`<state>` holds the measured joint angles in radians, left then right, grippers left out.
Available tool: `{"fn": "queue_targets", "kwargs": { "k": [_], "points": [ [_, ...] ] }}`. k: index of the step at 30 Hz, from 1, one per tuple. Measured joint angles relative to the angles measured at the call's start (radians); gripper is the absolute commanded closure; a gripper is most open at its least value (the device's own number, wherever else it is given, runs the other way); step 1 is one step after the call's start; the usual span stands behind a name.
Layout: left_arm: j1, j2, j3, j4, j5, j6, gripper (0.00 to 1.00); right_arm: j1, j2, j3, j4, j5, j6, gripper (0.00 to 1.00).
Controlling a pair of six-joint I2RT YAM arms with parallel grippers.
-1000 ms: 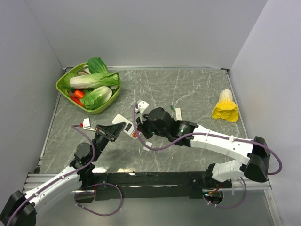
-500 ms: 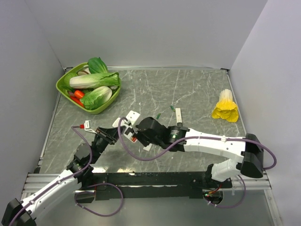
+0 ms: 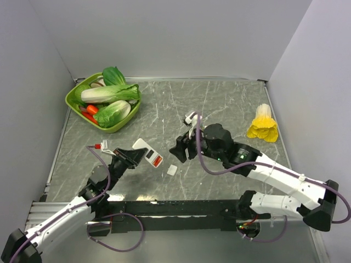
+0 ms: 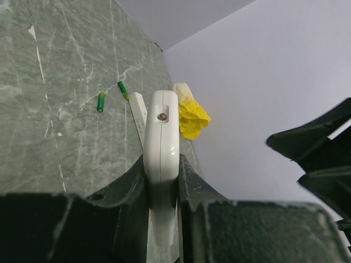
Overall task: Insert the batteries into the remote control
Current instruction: Load the battery into the remote control, then pick up the battery cover at the center of the board.
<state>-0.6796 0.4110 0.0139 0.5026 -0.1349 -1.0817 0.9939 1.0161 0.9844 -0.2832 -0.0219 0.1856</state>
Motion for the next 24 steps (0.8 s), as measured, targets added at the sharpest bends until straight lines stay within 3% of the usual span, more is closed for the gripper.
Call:
{"fn": "queue_targets", "kwargs": {
  "k": [8,15,24],
  "points": [
    [0.000,0.012,0.026,-0.099,-0.029,-0.015,0.99,-0.039,0.090,-0.148,-0.027,-0.092,-0.041,0.13],
    [0.006,0.045,0.025,-0.193,-0.066,-0.090,0.99,-0.039,0.249,-0.207,-0.023,-0.137,-0.140,0.12],
    [0.082,0.059,0.025,-0.127,-0.035,-0.179,0.99,-0.033,0.410,-0.206,0.024,-0.147,-0.245,0.13]
  ]
}}
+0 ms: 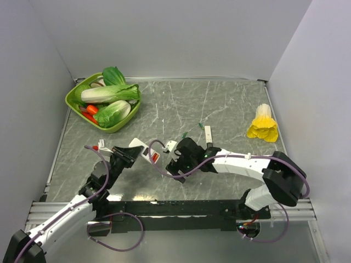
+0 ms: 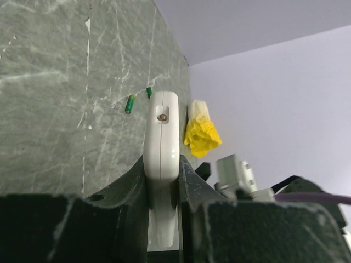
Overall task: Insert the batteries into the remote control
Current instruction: Pick up the battery cover at the center of the board.
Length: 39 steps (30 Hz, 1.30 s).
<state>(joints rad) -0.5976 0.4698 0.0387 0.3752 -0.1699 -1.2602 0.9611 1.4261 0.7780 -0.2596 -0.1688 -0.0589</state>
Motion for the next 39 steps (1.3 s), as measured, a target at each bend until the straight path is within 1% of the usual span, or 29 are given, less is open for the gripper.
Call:
{"fn": "queue_targets", "kwargs": {
  "k": [9,14,18,23,24,26,27,32,36,39],
  "points": [
    [0.037,0.039,0.000,0.047,0.035,-0.027,0.99,0.037,0.147,0.037,0.014,0.052,-0.070,0.12],
    [0.043,0.039,0.000,0.043,0.037,-0.035,0.99,0.054,0.190,0.076,0.015,0.079,-0.094,0.13],
    [0.045,0.037,0.000,0.037,0.037,-0.036,0.99,0.062,0.208,0.092,0.020,0.085,-0.104,0.16],
    [0.048,0.025,0.000,0.018,0.037,-0.037,0.99,0.062,0.229,0.112,0.020,0.078,-0.107,0.23],
    [0.049,0.023,0.000,0.014,0.037,-0.038,0.99,0.062,0.233,0.116,0.021,0.076,-0.107,0.26],
    [0.050,0.018,0.000,0.005,0.037,-0.039,0.99,0.062,0.241,0.123,0.022,0.072,-0.107,0.29],
    [0.050,0.016,0.000,0.003,0.037,-0.038,0.99,0.062,0.243,0.125,0.022,0.071,-0.107,0.33],
    [0.051,0.016,0.000,0.001,0.037,-0.038,0.99,0.062,0.254,0.138,0.022,0.069,-0.106,0.42],
    [0.051,0.016,0.000,0.001,0.038,-0.038,0.99,0.062,0.254,0.138,0.022,0.066,-0.106,0.58],
    [0.051,0.016,0.000,0.002,0.039,-0.039,0.99,0.062,0.253,0.138,0.022,0.067,-0.102,0.59]
  ]
}}
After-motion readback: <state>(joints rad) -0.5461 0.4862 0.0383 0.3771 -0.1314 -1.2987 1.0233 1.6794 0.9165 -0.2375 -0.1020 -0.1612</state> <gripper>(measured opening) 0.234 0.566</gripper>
